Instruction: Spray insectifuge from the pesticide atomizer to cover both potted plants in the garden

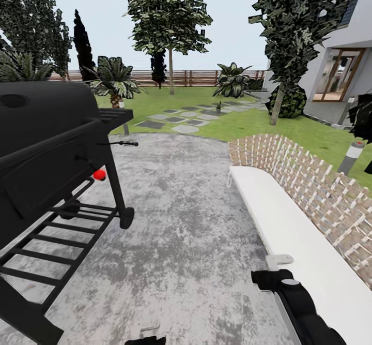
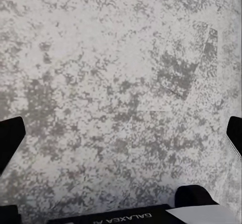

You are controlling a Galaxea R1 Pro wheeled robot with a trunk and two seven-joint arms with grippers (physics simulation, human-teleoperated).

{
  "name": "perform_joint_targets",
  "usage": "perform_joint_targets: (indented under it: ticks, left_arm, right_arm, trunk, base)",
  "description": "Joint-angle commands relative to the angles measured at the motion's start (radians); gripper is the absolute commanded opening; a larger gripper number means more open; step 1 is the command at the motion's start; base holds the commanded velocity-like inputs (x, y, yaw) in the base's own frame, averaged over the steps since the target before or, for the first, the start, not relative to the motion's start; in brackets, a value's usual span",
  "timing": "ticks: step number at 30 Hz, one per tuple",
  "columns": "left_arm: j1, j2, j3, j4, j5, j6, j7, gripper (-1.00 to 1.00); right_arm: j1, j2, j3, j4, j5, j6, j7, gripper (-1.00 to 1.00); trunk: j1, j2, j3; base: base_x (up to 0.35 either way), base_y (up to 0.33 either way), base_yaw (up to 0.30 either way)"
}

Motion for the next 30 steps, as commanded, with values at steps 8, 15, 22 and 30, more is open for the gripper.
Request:
perform_joint_targets:
  ticks: [8, 15, 22, 30]
  left_arm:
    - [0.0, 0.0, 0.0, 0.0, -0.001, -0.004, 0.0, 1.0]
    - [0.0, 0.002, 0.0, 0.0, -0.005, -0.006, 0.0, 1.0]
    - [0.0, 0.001, 0.0, 0.028, -0.006, -0.057, 0.0, 1.0]
    - [0.0, 0.001, 0.0, 0.039, -0.007, -0.064, 0.0, 1.0]
  right_arm:
    - [-0.013, -0.005, -0.003, 0.009, 0.0, 0.118, 0.001, 1.0]
    - [-0.018, 0.0, 0.023, 0.01, 0.005, -0.017, -0.002, 1.0]
    - [-0.018, 0.0, 0.019, 0.012, 0.004, -0.022, 0.055, 1.0]
    - [-0.018, 0.0, 0.02, 0.012, 0.008, -0.024, 0.057, 1.0]
  trunk:
    - [0.0, 0.0, 0.0]
    - [0.0, 0.0, 0.0]
    - [0.0, 0.0, 0.0]
    - [0.0, 0.0, 0.0]
  base:
    - [0.316, -0.137, 0.0]
    - [0.31, -0.098, 0.0]
    - [0.313, -0.026, 0.0]
    - [0.317, 0.0, 0.0]
